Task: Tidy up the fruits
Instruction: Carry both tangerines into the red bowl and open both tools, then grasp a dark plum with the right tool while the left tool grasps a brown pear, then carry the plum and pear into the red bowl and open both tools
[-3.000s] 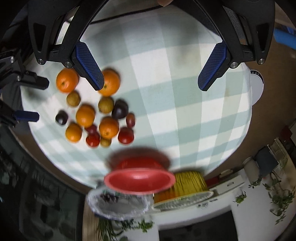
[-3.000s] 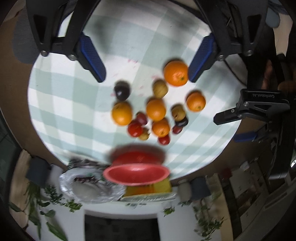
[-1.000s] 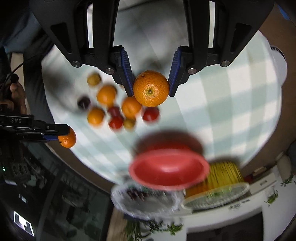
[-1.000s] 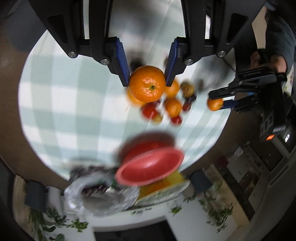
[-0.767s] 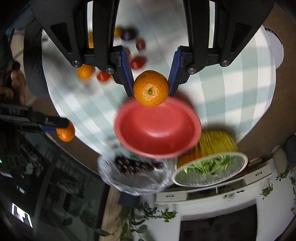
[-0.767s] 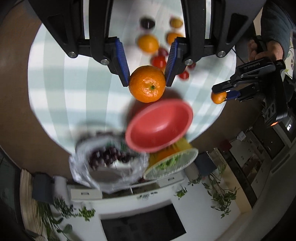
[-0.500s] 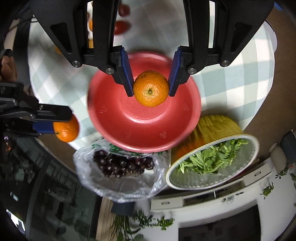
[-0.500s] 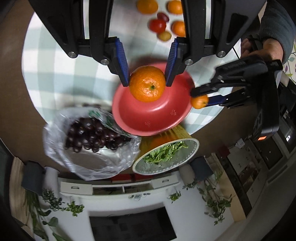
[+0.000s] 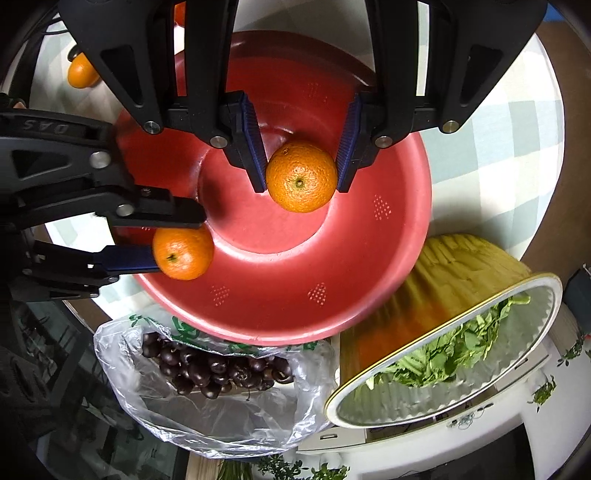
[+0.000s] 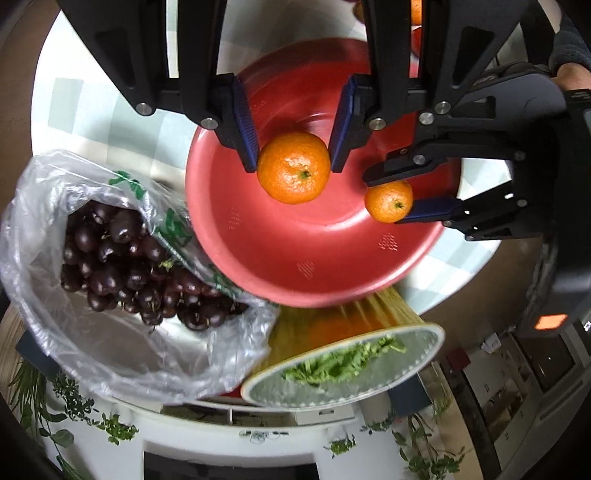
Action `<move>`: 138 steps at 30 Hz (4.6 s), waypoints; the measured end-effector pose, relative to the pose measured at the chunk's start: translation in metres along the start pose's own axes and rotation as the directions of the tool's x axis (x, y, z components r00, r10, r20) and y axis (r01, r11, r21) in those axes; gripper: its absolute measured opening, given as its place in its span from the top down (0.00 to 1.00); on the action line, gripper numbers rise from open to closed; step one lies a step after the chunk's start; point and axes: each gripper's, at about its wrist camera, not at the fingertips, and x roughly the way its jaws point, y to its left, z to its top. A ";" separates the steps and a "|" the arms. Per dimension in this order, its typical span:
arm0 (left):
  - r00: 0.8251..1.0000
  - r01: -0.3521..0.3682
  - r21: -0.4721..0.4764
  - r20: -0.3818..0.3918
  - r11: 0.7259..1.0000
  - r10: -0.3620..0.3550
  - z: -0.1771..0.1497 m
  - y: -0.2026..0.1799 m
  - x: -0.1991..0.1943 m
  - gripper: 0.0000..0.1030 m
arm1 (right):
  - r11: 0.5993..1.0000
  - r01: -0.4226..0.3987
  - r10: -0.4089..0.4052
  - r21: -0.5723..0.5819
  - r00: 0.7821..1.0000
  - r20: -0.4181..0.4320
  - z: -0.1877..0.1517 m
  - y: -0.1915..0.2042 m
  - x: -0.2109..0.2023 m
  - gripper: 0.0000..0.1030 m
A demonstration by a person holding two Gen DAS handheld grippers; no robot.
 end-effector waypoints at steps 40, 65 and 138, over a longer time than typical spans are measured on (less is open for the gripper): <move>0.984 0.034 -0.013 0.173 0.999 -0.032 -0.058 -0.016 -0.099 0.08 | 0.998 -0.027 0.035 -0.049 0.988 0.154 -0.045 0.007 -0.082 0.32; 0.990 0.092 0.011 0.107 0.996 -0.093 -0.225 -0.133 -0.134 0.03 | 0.998 -0.037 0.035 0.051 0.998 0.051 -0.224 0.024 -0.101 0.50; 0.976 0.043 -0.035 0.213 0.998 -0.035 -0.073 -0.026 -0.132 0.76 | 0.989 -0.117 0.092 0.090 0.966 0.241 -0.099 0.001 -0.137 0.74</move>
